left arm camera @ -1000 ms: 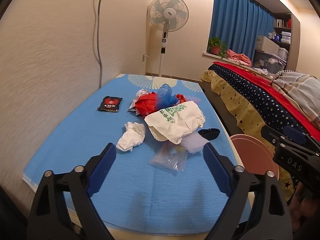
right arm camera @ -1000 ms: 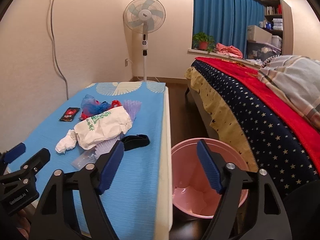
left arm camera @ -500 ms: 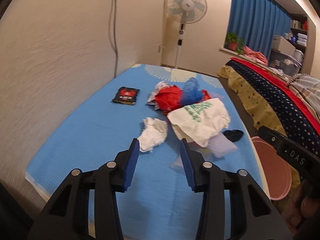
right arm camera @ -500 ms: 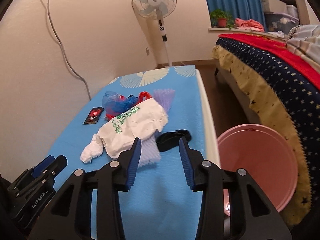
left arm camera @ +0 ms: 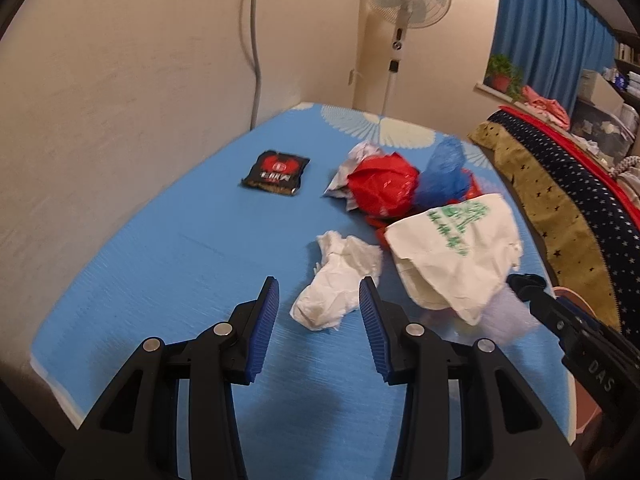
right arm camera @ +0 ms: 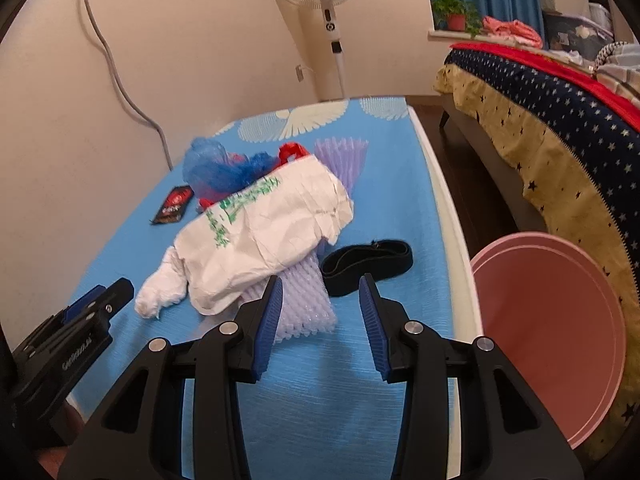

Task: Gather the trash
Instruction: 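Close the right gripper on the white bubble wrap while the left gripper grasps the white tissue, then lift the bubble wrap with the right gripper while the left gripper lifts the tissue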

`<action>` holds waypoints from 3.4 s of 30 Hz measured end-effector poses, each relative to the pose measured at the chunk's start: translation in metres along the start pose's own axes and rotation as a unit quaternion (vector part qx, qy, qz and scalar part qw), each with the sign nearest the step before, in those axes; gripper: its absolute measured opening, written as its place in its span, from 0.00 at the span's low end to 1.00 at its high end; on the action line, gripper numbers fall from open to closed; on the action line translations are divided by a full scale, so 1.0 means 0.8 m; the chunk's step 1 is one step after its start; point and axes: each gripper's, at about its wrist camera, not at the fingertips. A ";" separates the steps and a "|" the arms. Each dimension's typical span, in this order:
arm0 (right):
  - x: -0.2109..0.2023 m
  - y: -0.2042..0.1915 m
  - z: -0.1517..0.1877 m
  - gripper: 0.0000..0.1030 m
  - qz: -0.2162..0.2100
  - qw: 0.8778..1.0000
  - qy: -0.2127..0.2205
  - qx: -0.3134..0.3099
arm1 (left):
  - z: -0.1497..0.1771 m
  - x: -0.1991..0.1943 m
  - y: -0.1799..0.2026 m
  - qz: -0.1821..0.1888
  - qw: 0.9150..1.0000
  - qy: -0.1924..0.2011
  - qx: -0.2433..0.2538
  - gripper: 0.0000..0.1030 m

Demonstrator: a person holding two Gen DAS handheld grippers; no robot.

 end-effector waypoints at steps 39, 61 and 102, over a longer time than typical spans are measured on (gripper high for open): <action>0.015 0.010 0.011 0.51 -0.029 0.998 -0.047 0.020 | 0.003 0.005 -0.021 0.037 0.998 -0.027 -0.045 0.07; -0.009 -0.005 0.019 0.34 -0.050 0.998 -0.043 0.007 | 0.000 -0.054 -0.025 0.046 0.998 0.018 -0.040 0.06; -0.121 -0.044 -0.011 0.08 -0.053 0.988 0.062 -0.128 | -0.005 -0.099 -0.024 0.066 0.995 0.058 -0.039 0.06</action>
Point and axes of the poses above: each gripper's, at about its wrist camera, not at the fingertips, and x roughly the way its jaws point, y to its right, z to its underside, and after that the axes turned 7 degrees about x, right-handed
